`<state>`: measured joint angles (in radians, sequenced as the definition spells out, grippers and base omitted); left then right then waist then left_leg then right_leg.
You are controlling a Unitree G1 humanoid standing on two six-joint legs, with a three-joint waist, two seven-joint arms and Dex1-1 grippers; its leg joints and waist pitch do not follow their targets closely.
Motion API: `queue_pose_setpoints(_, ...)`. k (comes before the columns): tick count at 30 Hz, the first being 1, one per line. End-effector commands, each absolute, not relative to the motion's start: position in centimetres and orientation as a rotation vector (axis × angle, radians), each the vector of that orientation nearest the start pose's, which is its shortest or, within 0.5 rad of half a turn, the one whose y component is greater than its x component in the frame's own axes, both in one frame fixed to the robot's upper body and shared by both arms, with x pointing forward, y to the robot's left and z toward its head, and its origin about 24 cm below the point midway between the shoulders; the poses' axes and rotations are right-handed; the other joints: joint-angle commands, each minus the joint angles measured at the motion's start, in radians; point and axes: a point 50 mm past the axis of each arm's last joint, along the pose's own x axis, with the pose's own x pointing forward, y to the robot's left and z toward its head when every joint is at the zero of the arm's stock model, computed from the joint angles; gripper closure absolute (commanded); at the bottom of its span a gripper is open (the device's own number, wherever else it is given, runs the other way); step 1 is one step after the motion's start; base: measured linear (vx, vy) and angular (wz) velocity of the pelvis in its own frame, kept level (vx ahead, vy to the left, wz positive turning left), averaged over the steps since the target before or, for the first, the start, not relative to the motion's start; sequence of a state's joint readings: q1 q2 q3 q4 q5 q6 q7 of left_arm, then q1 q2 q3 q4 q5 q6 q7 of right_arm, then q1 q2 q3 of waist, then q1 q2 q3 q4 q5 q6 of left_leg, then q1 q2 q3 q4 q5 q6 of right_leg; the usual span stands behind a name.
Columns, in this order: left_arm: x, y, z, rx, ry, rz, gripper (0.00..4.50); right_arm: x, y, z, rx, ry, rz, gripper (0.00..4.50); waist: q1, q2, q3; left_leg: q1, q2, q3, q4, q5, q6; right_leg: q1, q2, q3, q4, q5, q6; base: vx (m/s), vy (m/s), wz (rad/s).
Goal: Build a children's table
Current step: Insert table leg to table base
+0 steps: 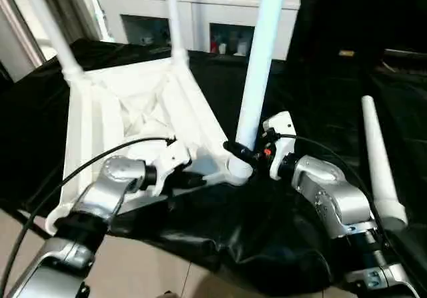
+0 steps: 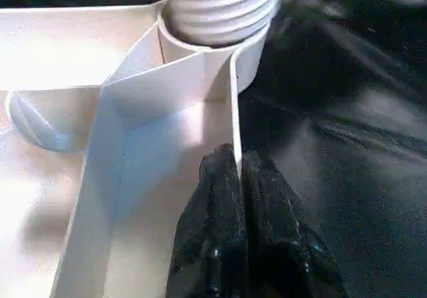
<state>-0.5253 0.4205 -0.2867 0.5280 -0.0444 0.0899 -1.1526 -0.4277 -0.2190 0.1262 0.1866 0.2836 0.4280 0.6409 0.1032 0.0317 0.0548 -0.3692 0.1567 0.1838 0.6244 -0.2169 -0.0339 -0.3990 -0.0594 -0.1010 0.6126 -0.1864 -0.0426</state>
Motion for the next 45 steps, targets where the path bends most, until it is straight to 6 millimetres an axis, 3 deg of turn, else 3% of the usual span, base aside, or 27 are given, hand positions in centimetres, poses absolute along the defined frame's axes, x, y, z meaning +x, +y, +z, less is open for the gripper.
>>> queue_pose_setpoints(1,30.6,14.2,5.0,0.411,0.414,-1.337,4.50,30.8,-11.4,7.6,0.045,0.258,0.840,2.64,-0.003,-0.003,-0.074,0.014,0.089,-0.037,-0.079,-0.042,0.055,0.052,-0.116,0.078,-0.059,-0.112,-0.186,0.000,0.000,0.00)
queue_pose_setpoints(4,30.7,14.2,5.1,0.406,0.411,-1.336,4.50,30.6,-11.6,7.2,0.038,0.281,0.847,2.64,0.003,-0.004,-0.074,0.013,0.089,-0.036,-0.078,-0.045,0.054,0.054,-0.119,0.078,-0.058,-0.096,-0.192,0.000,0.000,0.00)
queue_pose_setpoints(8,30.7,14.3,5.3,0.412,0.405,-1.342,4.50,30.1,-11.6,6.3,0.015,0.334,0.864,2.64,0.006,-0.005,-0.070,0.014,0.089,-0.037,-0.081,-0.080,0.037,0.054,-0.121,0.079,-0.067,-0.173,-0.174,0.000,0.000,0.00)
queue_pose_setpoints(15,30.7,14.3,5.4,0.408,0.399,-1.342,4.50,30.3,-11.5,5.8,0.054,0.336,0.827,2.64,0.005,-0.004,-0.070,0.014,0.089,-0.038,-0.083,-0.094,0.024,0.054,-0.122,0.079,-0.069,-0.187,-0.168,0.000,0.000,0.00)
queue_pose_setpoints(22,31.1,14.5,5.4,0.416,0.397,-1.306,4.50,30.0,-12.9,4.0,0.174,0.327,0.736,2.64,0.004,-0.003,-0.067,0.016,0.091,-0.040,-0.087,-0.127,0.015,0.053,-0.122,0.078,-0.077,-0.229,-0.160,0.000,0.000,0.00)
queue_pose_setpoints(29,31.3,14.5,5.5,0.415,0.394,-1.293,4.50,28.8,-13.9,2.1,0.214,0.298,0.704,2.65,0.004,-0.001,-0.069,0.017,0.091,-0.041,-0.089,-0.147,0.010,0.054,-0.124,0.079,-0.076,-0.201,-0.170,0.000,0.000,0.00)
queue_pose_setpoints(40,31.8,14.5,5.5,0.432,0.387,-1.266,4.50,27.5,-13.6,1.2,0.033,0.226,0.754,2.65,-0.002,0.004,-0.053,0.031,0.092,-0.048,-0.103,-0.292,-0.013,0.050,-0.126,0.079,-0.103,-0.401,-0.135,0.000,0.000,0.00)
queue_pose_setpoints(45,31.8,14.6,5.3,0.440,0.399,-1.271,4.50,27.5,-13.1,0.9,-0.010,0.269,0.794,2.65,-0.003,0.001,-0.053,0.033,0.091,-0.049,-0.104,-0.289,-0.006,0.049,-0.127,0.081,-0.110,-0.454,-0.114,0.000,0.000,0.00)
